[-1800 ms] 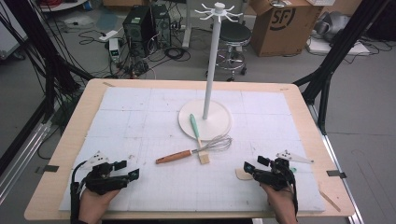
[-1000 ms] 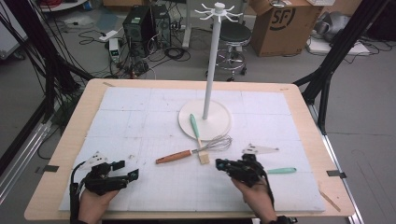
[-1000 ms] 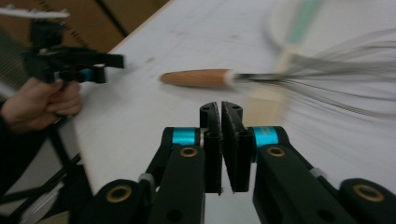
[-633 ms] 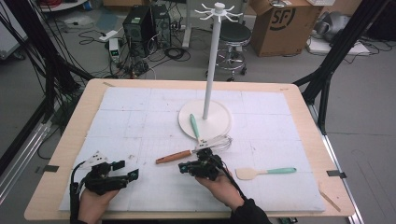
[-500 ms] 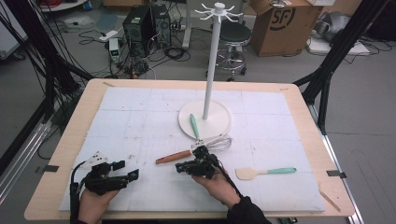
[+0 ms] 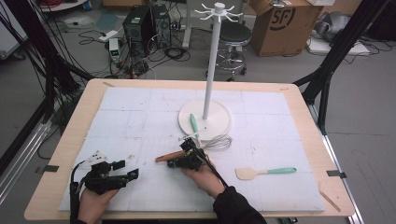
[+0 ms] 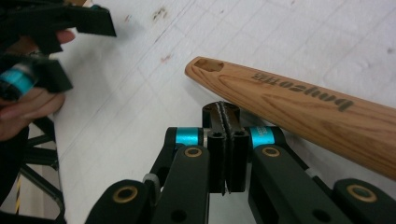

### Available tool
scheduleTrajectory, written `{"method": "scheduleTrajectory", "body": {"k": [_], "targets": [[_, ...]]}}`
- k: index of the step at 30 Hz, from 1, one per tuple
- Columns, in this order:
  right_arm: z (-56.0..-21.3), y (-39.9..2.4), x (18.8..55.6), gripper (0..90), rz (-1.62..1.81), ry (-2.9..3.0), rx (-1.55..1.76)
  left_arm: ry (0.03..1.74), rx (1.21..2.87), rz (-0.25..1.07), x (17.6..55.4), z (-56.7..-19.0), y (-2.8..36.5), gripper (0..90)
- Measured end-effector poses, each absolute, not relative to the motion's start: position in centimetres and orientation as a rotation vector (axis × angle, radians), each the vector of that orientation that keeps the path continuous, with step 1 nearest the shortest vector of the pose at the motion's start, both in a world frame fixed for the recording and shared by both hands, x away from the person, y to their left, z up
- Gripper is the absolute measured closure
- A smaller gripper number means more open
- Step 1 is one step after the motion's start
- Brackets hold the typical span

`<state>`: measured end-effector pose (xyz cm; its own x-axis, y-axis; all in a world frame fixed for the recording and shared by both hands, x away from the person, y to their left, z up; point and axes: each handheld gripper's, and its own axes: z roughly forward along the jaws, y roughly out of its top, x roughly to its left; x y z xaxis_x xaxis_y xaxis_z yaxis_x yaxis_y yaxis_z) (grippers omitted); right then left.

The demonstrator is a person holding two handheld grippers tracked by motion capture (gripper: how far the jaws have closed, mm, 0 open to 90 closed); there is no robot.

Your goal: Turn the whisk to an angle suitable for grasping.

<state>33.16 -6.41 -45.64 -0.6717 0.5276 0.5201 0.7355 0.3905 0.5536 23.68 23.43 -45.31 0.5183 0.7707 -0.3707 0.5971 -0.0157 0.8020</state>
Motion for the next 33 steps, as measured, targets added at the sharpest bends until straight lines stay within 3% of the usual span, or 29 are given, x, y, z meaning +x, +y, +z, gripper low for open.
{"method": "scheduleTrajectory", "body": {"k": [33], "targets": [[-45.8, -5.8, 37.6, 89.6, -1.233, -2.347, -1.332, 1.177, 1.704, 0.215, 23.7, -45.3, 23.3, 20.5]]}}
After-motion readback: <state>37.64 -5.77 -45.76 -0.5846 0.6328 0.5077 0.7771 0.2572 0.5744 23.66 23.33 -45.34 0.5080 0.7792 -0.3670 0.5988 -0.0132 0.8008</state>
